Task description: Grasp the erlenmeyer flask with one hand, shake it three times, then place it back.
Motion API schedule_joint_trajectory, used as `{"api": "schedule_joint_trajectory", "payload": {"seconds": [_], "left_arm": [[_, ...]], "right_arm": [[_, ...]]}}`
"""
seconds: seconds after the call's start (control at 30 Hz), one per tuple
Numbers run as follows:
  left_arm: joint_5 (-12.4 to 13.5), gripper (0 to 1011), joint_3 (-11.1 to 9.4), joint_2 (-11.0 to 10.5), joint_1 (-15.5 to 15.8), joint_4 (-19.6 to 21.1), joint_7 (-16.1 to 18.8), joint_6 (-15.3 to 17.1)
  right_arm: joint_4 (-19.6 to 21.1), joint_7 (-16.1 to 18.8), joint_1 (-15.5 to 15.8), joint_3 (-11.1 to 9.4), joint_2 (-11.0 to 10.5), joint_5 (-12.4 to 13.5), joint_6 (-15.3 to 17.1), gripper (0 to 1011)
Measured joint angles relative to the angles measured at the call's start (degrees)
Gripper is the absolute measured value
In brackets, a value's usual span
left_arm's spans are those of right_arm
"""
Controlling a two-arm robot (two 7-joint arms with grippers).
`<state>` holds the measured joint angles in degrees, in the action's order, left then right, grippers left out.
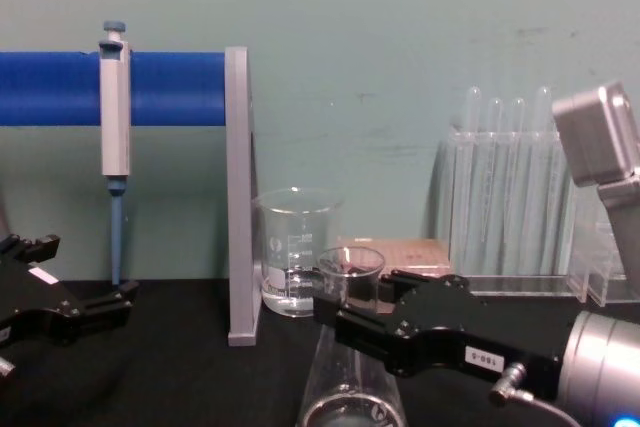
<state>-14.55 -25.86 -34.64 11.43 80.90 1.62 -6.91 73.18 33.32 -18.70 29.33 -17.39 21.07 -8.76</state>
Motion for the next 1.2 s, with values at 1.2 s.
{"api": "schedule_joint_trajectory", "payload": {"seconds": [1.2], "left_arm": [[0.0,1001,0.0,0.0,0.0,0.0,0.0,0.0]], "right_arm": [[0.34,-0.47,0.24,0.13,-0.3,-0.19,0.93,457]]}}
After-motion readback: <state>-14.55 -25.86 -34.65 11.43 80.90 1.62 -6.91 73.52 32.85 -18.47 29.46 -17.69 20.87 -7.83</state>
